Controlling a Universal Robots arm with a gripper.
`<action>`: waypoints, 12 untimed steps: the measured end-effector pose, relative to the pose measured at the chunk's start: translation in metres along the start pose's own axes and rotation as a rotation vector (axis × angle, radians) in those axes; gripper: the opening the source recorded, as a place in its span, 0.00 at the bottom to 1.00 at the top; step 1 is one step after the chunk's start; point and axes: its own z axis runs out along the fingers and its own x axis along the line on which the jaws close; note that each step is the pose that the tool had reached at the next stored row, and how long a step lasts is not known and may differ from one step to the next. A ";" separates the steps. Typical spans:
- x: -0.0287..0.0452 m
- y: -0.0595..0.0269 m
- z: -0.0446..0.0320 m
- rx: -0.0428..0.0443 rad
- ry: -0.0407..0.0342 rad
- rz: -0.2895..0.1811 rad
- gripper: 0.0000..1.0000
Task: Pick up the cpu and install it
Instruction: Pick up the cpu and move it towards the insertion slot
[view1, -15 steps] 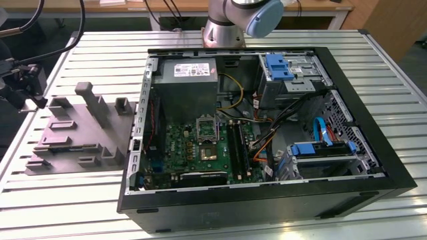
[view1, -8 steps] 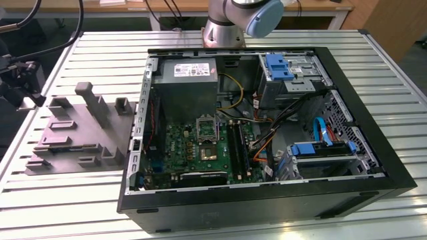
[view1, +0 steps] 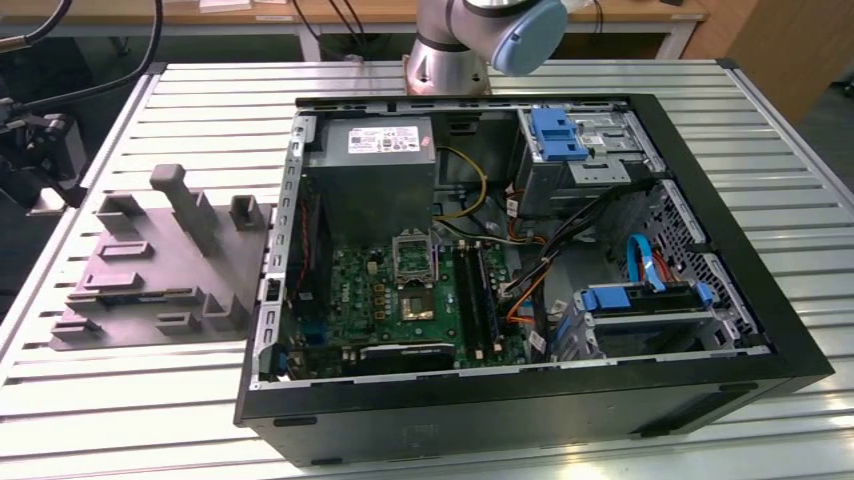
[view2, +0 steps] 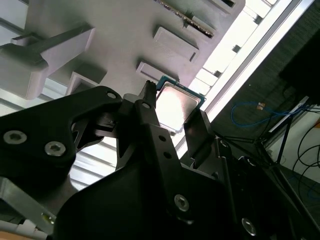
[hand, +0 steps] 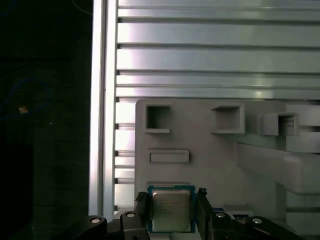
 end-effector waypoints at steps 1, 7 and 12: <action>0.0000 0.0000 -0.0011 0.0000 0.0001 0.000 0.47; 0.0000 0.0003 -0.0080 0.0001 0.0001 0.000 0.47; 0.0000 0.0005 -0.0112 0.0000 -0.0001 0.000 0.47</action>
